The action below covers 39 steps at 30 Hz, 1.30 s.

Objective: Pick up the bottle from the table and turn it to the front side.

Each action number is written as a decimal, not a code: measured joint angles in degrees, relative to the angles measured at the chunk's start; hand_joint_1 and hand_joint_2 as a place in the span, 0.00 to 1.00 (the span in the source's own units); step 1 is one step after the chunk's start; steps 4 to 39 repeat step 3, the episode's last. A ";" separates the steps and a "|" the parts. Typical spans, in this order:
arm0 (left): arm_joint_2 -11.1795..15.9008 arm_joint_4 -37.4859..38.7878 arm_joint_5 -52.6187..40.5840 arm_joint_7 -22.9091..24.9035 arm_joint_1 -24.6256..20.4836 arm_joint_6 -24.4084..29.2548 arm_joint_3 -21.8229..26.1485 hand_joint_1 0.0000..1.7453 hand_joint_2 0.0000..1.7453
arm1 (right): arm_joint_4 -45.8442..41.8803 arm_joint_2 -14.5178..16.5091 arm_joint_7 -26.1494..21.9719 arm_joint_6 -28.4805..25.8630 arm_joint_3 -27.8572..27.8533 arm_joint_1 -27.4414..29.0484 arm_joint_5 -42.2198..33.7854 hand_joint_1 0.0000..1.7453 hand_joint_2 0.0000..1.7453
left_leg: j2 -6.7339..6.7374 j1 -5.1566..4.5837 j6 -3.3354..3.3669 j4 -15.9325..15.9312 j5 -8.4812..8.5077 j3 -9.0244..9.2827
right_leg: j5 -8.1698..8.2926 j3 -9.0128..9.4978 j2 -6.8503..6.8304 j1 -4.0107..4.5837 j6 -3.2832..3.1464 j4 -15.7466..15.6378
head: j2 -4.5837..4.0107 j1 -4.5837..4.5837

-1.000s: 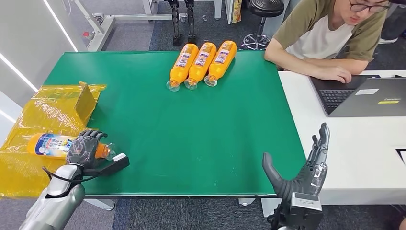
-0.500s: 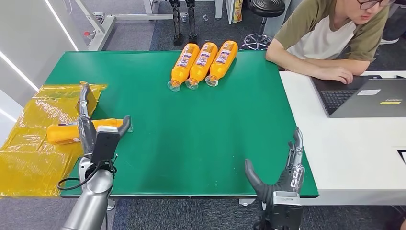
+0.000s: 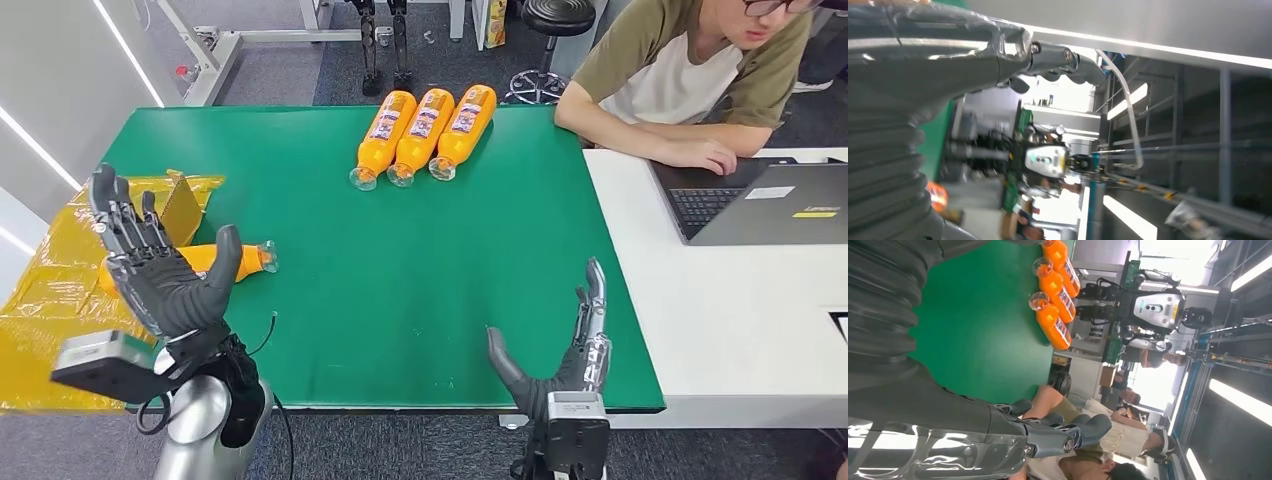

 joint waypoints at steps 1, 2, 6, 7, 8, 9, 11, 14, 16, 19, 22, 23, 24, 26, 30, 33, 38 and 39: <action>-0.61 -1.52 4.27 -0.94 0.77 -1.35 -0.28 0.00 1.00 | 0.00 0.11 -0.10 0.15 0.01 0.01 -0.20 0.00 1.00 | 0.00 0.00 0.02 0.00 -0.01 0.00 | -0.01 0.00 0.00 0.00 0.01 -0.01 | 0.00 -0.01; -1.22 -2.94 8.08 -1.59 1.55 -2.81 -0.66 0.00 1.00 | 0.00 0.17 -0.21 0.34 0.02 0.02 -0.46 0.00 1.00 | 0.00 0.00 0.03 0.00 -0.02 -0.01 | -0.02 0.00 0.00 0.00 0.03 -0.01 | 0.00 0.00; -1.53 -3.64 10.08 -1.86 1.94 -3.58 -0.84 0.00 1.00 | 0.00 0.20 -0.27 0.44 0.03 0.02 -0.63 0.00 1.00 | 0.00 -0.01 0.04 0.00 -0.03 -0.01 | -0.03 0.00 0.00 0.00 0.04 -0.01 | 0.00 0.00; -1.53 -3.64 10.08 -1.86 1.94 -3.58 -0.84 0.00 1.00 | 0.00 0.20 -0.27 0.44 0.03 0.02 -0.63 0.00 1.00 | 0.00 -0.01 0.04 0.00 -0.03 -0.01 | -0.03 0.00 0.00 0.00 0.04 -0.01 | 0.00 0.00; -1.53 -3.64 10.08 -1.86 1.94 -3.58 -0.84 0.00 1.00 | 0.00 0.20 -0.27 0.44 0.03 0.02 -0.63 0.00 1.00 | 0.00 -0.01 0.04 0.00 -0.03 -0.01 | -0.03 0.00 0.00 0.00 0.04 -0.01 | 0.00 0.00; -1.53 -3.64 10.08 -1.86 1.94 -3.58 -0.84 0.00 1.00 | 0.00 0.20 -0.27 0.44 0.03 0.02 -0.63 0.00 1.00 | 0.00 -0.01 0.04 0.00 -0.03 -0.01 | -0.03 0.00 0.00 0.00 0.04 -0.01 | 0.00 0.00; -1.53 -3.64 10.08 -1.86 1.94 -3.58 -0.84 0.00 1.00 | 0.00 0.20 -0.27 0.44 0.03 0.02 -0.63 0.00 1.00 | 0.00 -0.01 0.04 0.00 -0.03 -0.01 | -0.03 0.00 0.00 0.00 0.04 -0.01 | 0.00 0.00; -1.53 -3.64 10.08 -1.86 1.94 -3.58 -0.84 0.00 1.00 | 0.00 0.20 -0.27 0.44 0.03 0.02 -0.63 0.00 1.00 | 0.00 -0.01 0.04 0.00 -0.03 -0.01 | -0.03 0.00 0.00 0.00 0.04 -0.01 | 0.00 0.00; -1.53 -3.64 10.08 -1.86 1.94 -3.58 -0.84 0.00 1.00 | 0.00 0.20 -0.27 0.44 0.03 0.02 -0.63 0.00 1.00 | 0.00 -0.01 0.04 0.00 -0.03 -0.01 | -0.03 0.00 0.00 0.00 0.04 -0.01 | 0.00 0.00; -1.53 -3.64 10.08 -1.86 1.94 -3.58 -0.84 0.00 1.00 | 0.00 0.20 -0.27 0.44 0.03 0.02 -0.63 0.00 1.00 | 0.00 -0.01 0.04 0.00 -0.03 -0.01 | -0.03 0.00 0.00 0.00 0.04 -0.01 | 0.00 0.00; -1.53 -3.64 10.08 -1.86 1.94 -3.58 -0.84 0.00 1.00 | 0.00 0.20 -0.27 0.44 0.03 0.02 -0.63 0.00 1.00 | 0.00 -0.01 0.04 0.00 -0.03 -0.01 | -0.03 0.00 0.00 0.00 0.04 -0.01 | 0.00 0.00; -1.53 -3.64 10.08 -1.86 1.94 -3.58 -0.84 0.00 1.00 | 0.00 0.20 -0.27 0.44 0.03 0.02 -0.63 0.00 1.00 | 0.00 -0.01 0.04 0.00 -0.03 -0.01 | -0.03 0.00 0.00 0.00 0.04 -0.01 | 0.00 0.00; -1.53 -3.64 10.08 -1.86 1.94 -3.58 -0.84 0.00 1.00 | 0.00 0.20 -0.27 0.44 0.03 0.02 -0.63 0.00 1.00 | 0.00 -0.01 0.04 0.00 -0.03 -0.01 | -0.03 0.00 0.00 0.00 0.04 -0.01 | 0.00 0.00; -1.53 -3.64 10.08 -1.86 1.94 -3.58 -0.84 0.00 1.00 | 0.00 0.20 -0.27 0.44 0.03 0.02 -0.63 0.00 1.00 | 0.00 -0.01 0.04 0.00 -0.03 -0.01 | -0.03 0.00 0.00 0.00 0.04 -0.01 | 0.00 0.00; -1.53 -3.64 10.08 -1.86 1.94 -3.58 -0.84 0.00 1.00 | 0.00 0.20 -0.27 0.44 0.03 0.02 -0.63 0.00 1.00 | 0.00 -0.01 0.04 0.00 -0.03 -0.01 | -0.03 0.00 0.00 0.00 0.04 -0.01 | 0.00 0.00; -1.53 -3.64 10.08 -1.86 1.94 -3.58 -0.84 0.00 1.00 | 0.00 0.20 -0.27 0.44 0.03 0.02 -0.63 0.00 1.00 | 0.00 -0.01 0.04 0.00 -0.03 -0.01 | -0.03 0.00 0.00 0.00 0.04 -0.01 | 0.00 0.00; -1.53 -3.64 10.08 -1.86 1.94 -3.58 -0.84 0.00 1.00 | 0.00 0.20 -0.27 0.44 0.03 0.02 -0.63 0.00 1.00 | 0.00 -0.01 0.04 0.00 -0.03 -0.01 | -0.03 0.00 0.00 0.00 0.04 -0.01 | 0.00 0.00; -1.53 -3.64 10.08 -1.86 1.94 -3.58 -0.84 0.00 1.00 | 0.00 0.20 -0.27 0.44 0.03 0.02 -0.63 0.00 1.00 | 0.00 -0.01 0.04 0.00 -0.03 -0.01 | -0.03 0.00 0.00 0.00 0.04 -0.01 | 0.00 0.00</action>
